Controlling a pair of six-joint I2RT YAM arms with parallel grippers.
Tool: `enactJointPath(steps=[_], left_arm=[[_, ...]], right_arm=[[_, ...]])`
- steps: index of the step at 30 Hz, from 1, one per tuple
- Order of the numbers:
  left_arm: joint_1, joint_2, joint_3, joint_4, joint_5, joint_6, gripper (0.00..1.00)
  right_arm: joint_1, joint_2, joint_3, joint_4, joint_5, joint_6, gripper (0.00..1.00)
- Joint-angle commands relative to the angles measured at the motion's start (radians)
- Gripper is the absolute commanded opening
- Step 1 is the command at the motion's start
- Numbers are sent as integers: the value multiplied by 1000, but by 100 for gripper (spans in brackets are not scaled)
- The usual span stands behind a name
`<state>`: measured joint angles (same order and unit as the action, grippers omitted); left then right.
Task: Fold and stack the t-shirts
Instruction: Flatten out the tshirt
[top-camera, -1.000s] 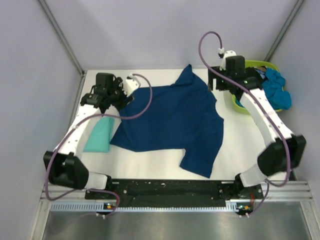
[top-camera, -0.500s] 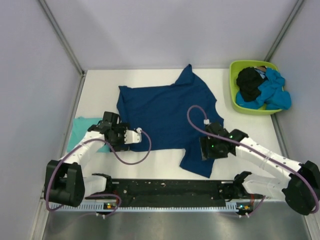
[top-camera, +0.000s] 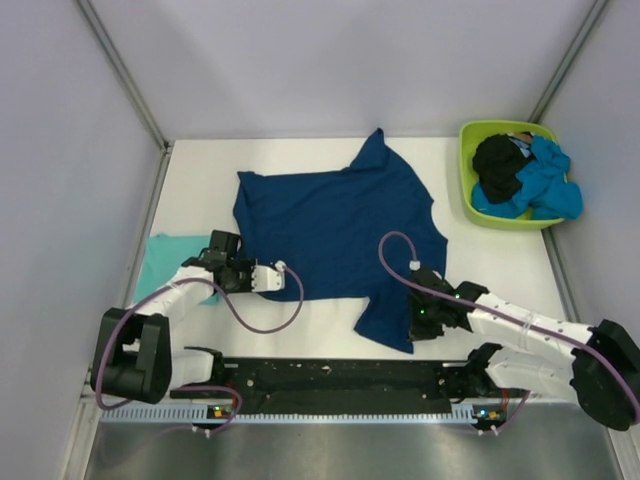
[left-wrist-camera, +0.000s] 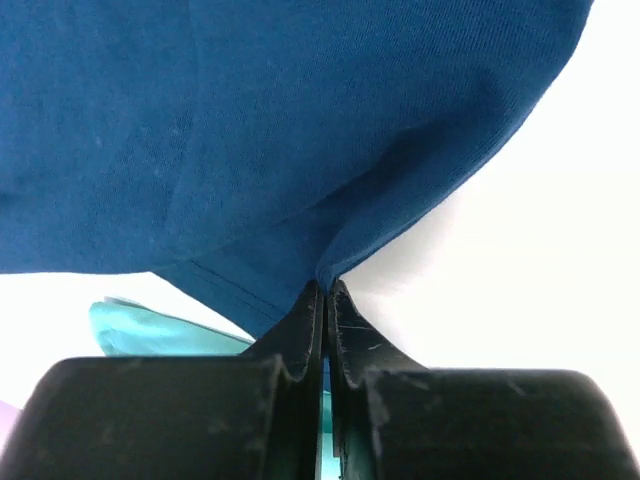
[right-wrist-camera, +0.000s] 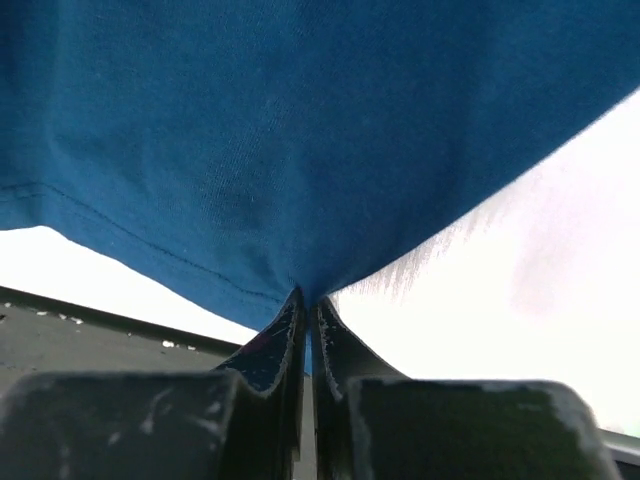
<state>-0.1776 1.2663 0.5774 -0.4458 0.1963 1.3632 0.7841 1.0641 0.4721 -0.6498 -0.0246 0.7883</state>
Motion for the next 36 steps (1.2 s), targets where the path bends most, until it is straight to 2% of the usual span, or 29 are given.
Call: enactJointPath(steps=[1,4,10,13,19,22,25,30,32,36], left_arm=[[4,-92,70,-107,19,-105,0],[4,-152,165,-313,-6,-216,0],[-14,-214,255,-658,-8,-294,0],[-22,-238,286,-744,5,-331,0],[-46,-246,358,-925,41,-349,0],[-48,-246,340,-924,54,-332,0],[-63,-208,309,-895,43,-346,0],[-68,-125,347,-765,-4,-400,0],[-68,-75,386,-713,-34,-447,0],[-68,14,411,-630,-116,-501,0]], right_arm=[[-58,-154,38,-54,73,2,0],[-114,-298,138,-195,100,-6,0],[-117,-403,371,-489,155,23,0],[-117,-426,480,-615,210,14,0],[-117,-431,604,-793,204,20,0],[-117,-452,622,-870,204,23,0],[-117,-440,567,-837,160,-3,0],[-129,-284,525,-608,253,-153,0],[-211,-199,504,-486,211,-253,0],[-477,-81,451,-250,63,-394,0]])
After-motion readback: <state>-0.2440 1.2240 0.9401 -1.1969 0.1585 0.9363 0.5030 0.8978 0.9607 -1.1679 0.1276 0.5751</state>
